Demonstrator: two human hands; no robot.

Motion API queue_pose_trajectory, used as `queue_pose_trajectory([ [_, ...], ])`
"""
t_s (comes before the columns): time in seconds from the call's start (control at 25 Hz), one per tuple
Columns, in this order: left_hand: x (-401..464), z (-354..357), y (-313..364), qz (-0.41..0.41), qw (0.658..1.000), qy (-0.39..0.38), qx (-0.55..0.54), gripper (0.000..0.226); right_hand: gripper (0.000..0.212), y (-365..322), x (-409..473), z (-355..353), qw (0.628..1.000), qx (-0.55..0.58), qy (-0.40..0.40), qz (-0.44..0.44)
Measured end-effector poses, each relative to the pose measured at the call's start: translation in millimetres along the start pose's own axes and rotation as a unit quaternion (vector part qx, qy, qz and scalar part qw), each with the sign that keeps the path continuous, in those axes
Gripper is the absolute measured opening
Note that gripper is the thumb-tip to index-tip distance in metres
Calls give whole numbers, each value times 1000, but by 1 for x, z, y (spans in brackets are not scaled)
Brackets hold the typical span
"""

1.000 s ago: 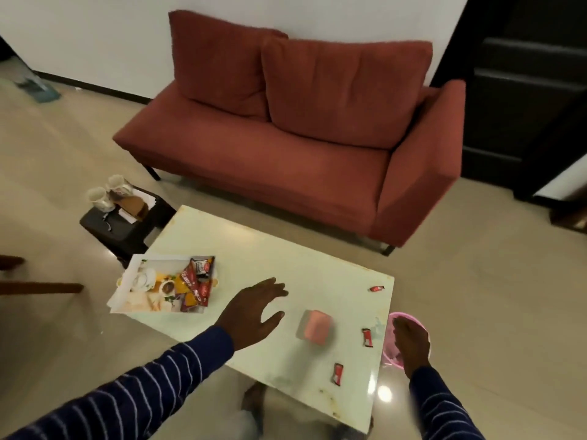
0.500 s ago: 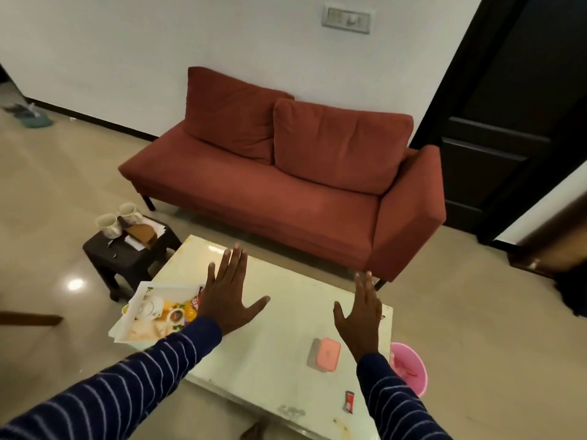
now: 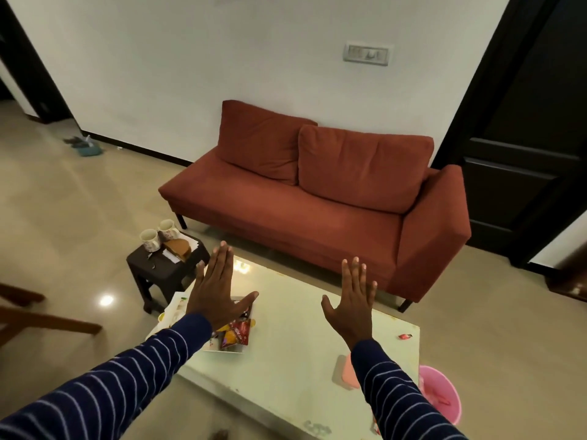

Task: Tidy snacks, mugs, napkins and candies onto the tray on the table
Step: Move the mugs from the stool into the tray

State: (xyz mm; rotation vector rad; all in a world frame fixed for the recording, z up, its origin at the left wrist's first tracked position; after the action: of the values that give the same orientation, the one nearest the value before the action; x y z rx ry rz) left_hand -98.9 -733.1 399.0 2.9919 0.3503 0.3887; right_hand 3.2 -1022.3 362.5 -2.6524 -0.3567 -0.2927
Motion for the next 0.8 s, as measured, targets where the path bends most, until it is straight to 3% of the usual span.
queue_pose_trajectory([
  [0.24, 7, -6, -86, -18, 1000, -12, 9, 119, 98, -80, 22, 26, 999, -23, -1, -40],
  [0.56, 37, -3, -261, -35, 999, -31, -13, 117, 98, -238, 58, 120, 999, -10, -21, -48],
  [0.8, 66, 11, -334, -36, 997, -54, -27, 117, 97, -299, 83, 158, 998, -21, -40, -43],
])
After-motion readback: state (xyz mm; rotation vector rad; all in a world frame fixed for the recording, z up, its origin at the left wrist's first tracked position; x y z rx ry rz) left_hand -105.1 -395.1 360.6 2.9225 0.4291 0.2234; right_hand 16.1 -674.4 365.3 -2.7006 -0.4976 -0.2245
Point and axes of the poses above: each hand's wrist, its own x-axis towards the middle knuckle, its own z-axis out of the palm, y = z × x, the point moved 10 cm from there along x, towards the middle knuckle, and after that the axes turned 3 degrees about y, right-handed, at the moved point
